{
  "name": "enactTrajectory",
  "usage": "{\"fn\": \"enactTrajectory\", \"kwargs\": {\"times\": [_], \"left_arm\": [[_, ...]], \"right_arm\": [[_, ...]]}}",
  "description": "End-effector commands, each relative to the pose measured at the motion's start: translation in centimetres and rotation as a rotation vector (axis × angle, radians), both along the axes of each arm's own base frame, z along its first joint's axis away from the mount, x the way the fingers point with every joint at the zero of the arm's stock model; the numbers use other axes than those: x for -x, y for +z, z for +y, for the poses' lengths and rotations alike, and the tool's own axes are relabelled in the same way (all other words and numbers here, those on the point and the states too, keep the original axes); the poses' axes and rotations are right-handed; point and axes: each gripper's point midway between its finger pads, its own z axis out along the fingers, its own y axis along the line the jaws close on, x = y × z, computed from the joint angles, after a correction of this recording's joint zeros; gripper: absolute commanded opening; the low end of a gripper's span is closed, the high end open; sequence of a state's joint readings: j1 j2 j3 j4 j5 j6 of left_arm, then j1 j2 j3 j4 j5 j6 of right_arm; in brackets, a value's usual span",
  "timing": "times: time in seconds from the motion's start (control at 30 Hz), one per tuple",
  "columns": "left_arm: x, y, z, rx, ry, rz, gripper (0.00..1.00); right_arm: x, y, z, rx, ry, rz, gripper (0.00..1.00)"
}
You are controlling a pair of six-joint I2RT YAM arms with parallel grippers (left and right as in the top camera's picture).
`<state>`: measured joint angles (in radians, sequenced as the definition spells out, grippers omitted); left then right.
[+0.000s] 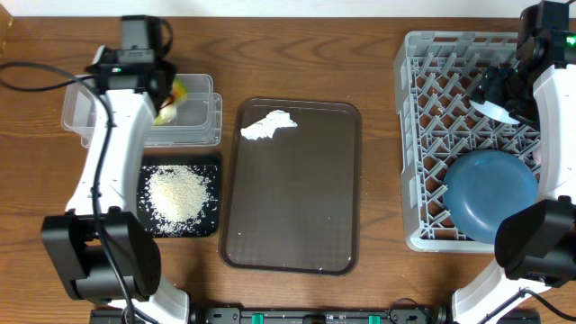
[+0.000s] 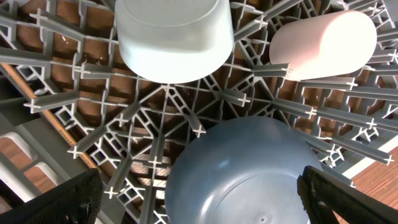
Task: Sort waste into correct bins and load items into the dishwasher rack
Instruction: 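Grasp the white tissue on the brown tray with the left gripper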
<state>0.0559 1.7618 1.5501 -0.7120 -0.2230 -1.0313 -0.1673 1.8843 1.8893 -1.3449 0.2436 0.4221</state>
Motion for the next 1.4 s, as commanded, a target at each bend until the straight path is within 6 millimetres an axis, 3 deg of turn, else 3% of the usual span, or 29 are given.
{"fn": "enactTrajectory", "kwargs": {"times": [0.0, 0.13, 0.27, 0.47, 0.57, 0.67, 0.87, 1.03, 1.37], "left_arm": [[0.7, -0.3, 0.9, 0.013, -0.008, 0.030, 0.55], [0.8, -0.9, -1.3, 0.106, -0.123, 0.057, 0.56], [0.8, -1.2, -6.5, 0.204, -0.368, 0.073, 0.56], [0.7, -1.0, -14.0, 0.074, -0.733, 0.086, 0.58], [0.8, -1.8, -16.0, 0.015, -0.757, 0.114, 0.59], [1.0, -3.6, -17.9, 0.061, -0.684, 0.147, 0.59], [1.6, -7.9, -20.9, 0.224, -0.448, 0.212, 0.59], [0.3, -10.8, -23.1, 0.237, -0.462, 0.205, 0.59], [-0.7, -15.5, -22.9, 0.243, -0.364, 0.235, 0.59]], "right_arm": [[0.0, -0.2, -0.2, 0.005, -0.022, 0.004, 0.99], [0.0, -0.2, -0.2, 0.005, -0.022, 0.004, 0.99], [0.0, -0.2, -0.2, 0.005, -0.022, 0.004, 0.99], [0.0, -0.2, -0.2, 0.005, -0.022, 0.004, 0.99], [0.0, -0.2, -0.2, 0.005, -0.021, 0.004, 0.99], [0.0, -0.2, -0.2, 0.005, -0.021, 0.004, 0.99], [0.0, -0.2, -0.2, 0.005, -0.021, 0.004, 0.99], [0.0, -0.2, -0.2, 0.005, -0.021, 0.004, 0.98], [0.0, -0.2, -0.2, 0.005, -0.021, 0.004, 0.99]]}}
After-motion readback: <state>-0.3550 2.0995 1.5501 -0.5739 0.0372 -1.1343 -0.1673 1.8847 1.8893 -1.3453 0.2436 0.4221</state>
